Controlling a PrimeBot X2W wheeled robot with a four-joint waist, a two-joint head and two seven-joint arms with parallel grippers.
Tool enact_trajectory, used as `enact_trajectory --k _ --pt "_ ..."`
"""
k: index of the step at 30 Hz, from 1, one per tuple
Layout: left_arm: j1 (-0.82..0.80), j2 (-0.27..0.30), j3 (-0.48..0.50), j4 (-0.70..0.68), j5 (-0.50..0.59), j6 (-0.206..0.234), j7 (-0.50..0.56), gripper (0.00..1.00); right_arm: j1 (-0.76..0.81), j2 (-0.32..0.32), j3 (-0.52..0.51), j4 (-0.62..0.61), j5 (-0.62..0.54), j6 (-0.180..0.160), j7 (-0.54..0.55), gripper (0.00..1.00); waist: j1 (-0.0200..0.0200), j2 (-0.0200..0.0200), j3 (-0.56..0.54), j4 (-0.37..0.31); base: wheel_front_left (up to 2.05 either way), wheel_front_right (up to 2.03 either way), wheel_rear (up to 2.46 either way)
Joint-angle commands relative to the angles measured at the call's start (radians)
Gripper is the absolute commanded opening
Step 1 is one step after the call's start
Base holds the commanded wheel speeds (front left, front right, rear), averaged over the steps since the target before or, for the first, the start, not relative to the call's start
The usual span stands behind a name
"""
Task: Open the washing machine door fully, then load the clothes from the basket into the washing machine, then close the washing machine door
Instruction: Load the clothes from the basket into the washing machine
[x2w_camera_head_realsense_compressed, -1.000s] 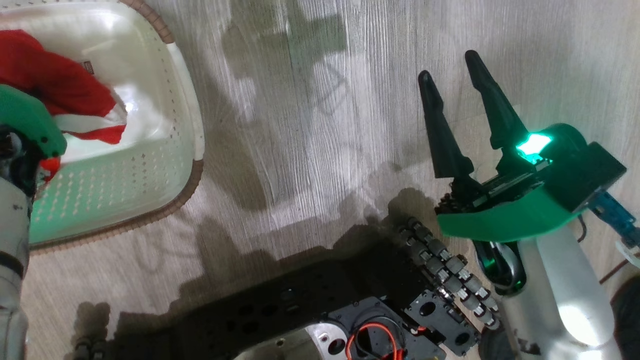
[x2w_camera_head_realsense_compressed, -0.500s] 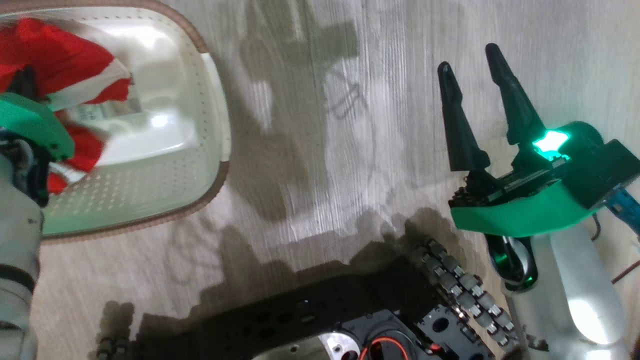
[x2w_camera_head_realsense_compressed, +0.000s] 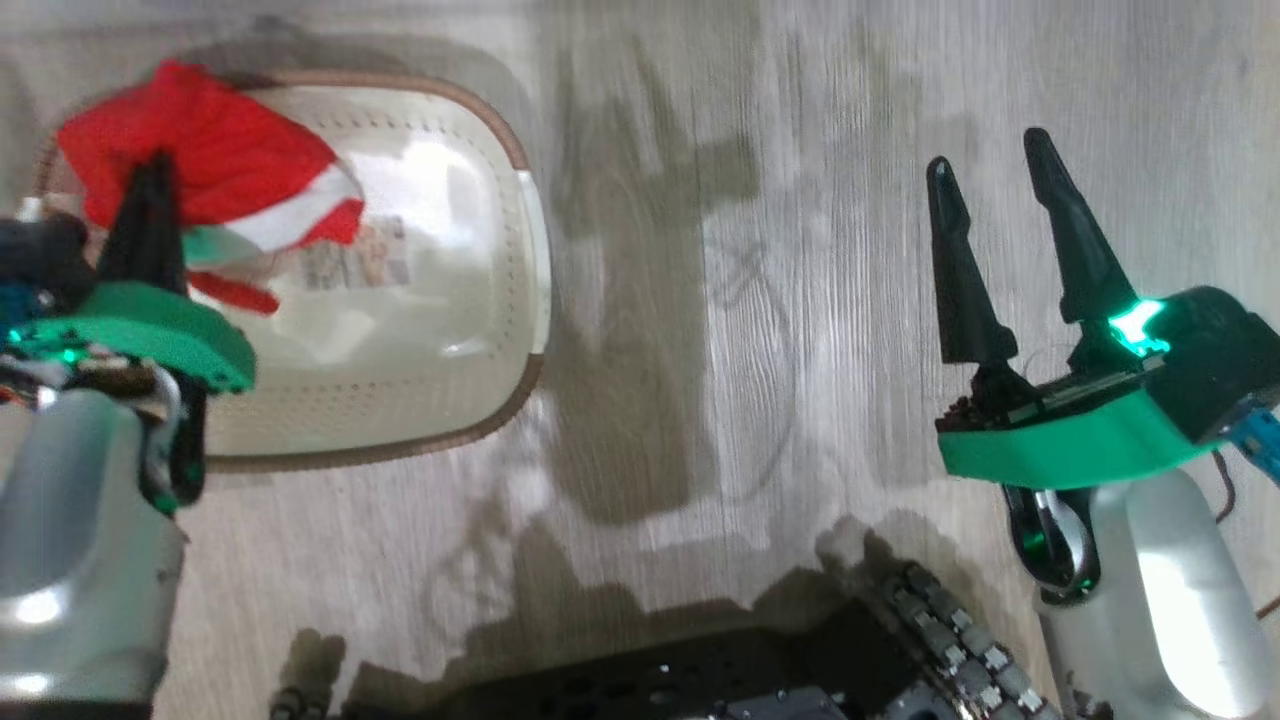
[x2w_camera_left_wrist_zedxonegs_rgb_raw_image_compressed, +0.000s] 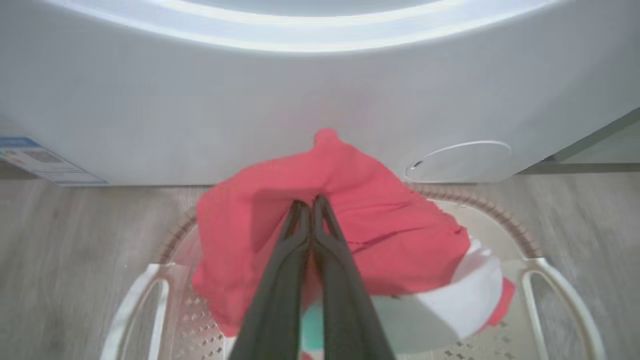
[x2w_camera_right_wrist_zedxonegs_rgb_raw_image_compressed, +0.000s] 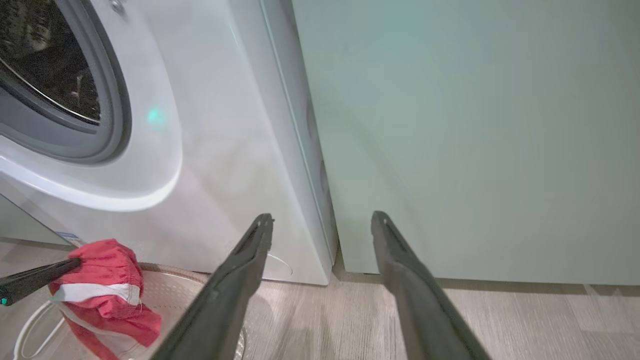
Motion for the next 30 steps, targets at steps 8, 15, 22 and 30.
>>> enact_trajectory --k 8,15,22,30 --pt "0.150 0.019 0.027 -0.308 0.046 0.065 -0.011 0.00 0.067 -0.003 -0.018 -0.047 -0.031 0.000 0.029 1.00 0.0001 -0.0001 -0.159 0.061 0.00 0.00 0.00" --pt "0.188 0.030 0.008 -0.483 0.087 0.105 0.001 0.00 0.086 -0.003 -0.040 -0.053 -0.050 0.000 0.066 1.00 0.0001 -0.0001 -0.280 0.074 0.00 0.00 0.00" --pt "0.260 0.039 -0.005 -0.574 0.105 0.130 0.011 0.00 0.109 -0.003 -0.039 -0.027 -0.053 0.000 0.085 1.00 0.0001 -0.0001 -0.399 0.070 0.00 0.00 0.00" --pt "0.416 0.035 -0.027 -0.641 0.109 0.161 0.019 0.00 0.171 -0.003 -0.047 -0.002 -0.058 0.000 0.102 1.00 0.0001 -0.0001 -0.535 0.077 0.00 0.00 0.00"
